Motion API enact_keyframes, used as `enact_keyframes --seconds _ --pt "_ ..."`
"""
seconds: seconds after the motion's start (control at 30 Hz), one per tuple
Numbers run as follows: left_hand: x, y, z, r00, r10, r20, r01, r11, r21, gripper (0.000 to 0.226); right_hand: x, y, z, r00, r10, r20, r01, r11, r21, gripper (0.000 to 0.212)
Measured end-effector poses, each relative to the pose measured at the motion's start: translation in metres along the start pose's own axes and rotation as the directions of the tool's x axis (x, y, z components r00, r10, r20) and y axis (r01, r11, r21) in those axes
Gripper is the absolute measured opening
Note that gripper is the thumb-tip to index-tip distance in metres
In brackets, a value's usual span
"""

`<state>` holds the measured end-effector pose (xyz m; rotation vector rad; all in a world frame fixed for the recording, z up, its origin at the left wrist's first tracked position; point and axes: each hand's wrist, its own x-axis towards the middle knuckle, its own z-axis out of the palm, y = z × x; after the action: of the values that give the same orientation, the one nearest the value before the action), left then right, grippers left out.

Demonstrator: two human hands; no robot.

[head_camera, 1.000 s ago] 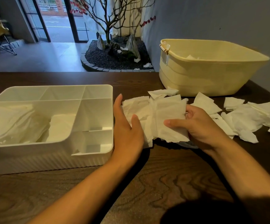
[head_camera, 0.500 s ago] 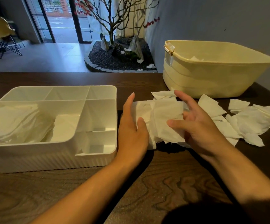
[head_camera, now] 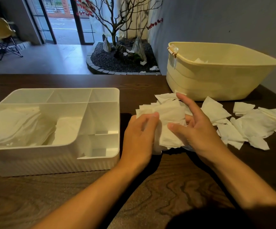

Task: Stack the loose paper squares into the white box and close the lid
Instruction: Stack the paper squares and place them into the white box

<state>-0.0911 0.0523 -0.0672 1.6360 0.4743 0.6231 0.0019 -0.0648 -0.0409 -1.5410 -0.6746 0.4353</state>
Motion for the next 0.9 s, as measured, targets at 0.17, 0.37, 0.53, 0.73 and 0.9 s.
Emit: enact_keyframes --seconds 0.17,0.37,0.53,0.73,0.9 --pt "0.001 -0.005 -0.002 0.999 0.038 -0.015 -0.037 0.999 0.038 0.019 -0.001 0.005 0.008 0.997 0.062 0.047 -0.062 0.998 0.006 0.075" --pt "0.001 -0.003 -0.004 1.000 -0.007 -0.026 0.005 0.998 -0.069 0.023 0.002 0.003 0.003 0.994 0.087 -0.067 -0.097 0.981 -0.166 0.048" --pt "0.001 -0.006 -0.002 0.997 0.052 0.048 -0.050 0.998 -0.043 0.037 0.001 0.013 0.013 0.977 0.136 -0.165 -0.158 0.979 -0.127 0.025" --pt "-0.002 -0.005 -0.002 0.987 0.115 0.109 -0.114 0.993 -0.015 0.038 0.003 0.008 0.002 0.987 0.100 -0.123 -0.121 0.976 -0.180 0.053" --pt "-0.007 -0.002 0.000 0.943 0.144 0.299 -0.175 0.981 0.079 0.055 0.006 0.003 -0.007 0.986 0.168 0.021 -0.161 0.968 -0.193 0.070"
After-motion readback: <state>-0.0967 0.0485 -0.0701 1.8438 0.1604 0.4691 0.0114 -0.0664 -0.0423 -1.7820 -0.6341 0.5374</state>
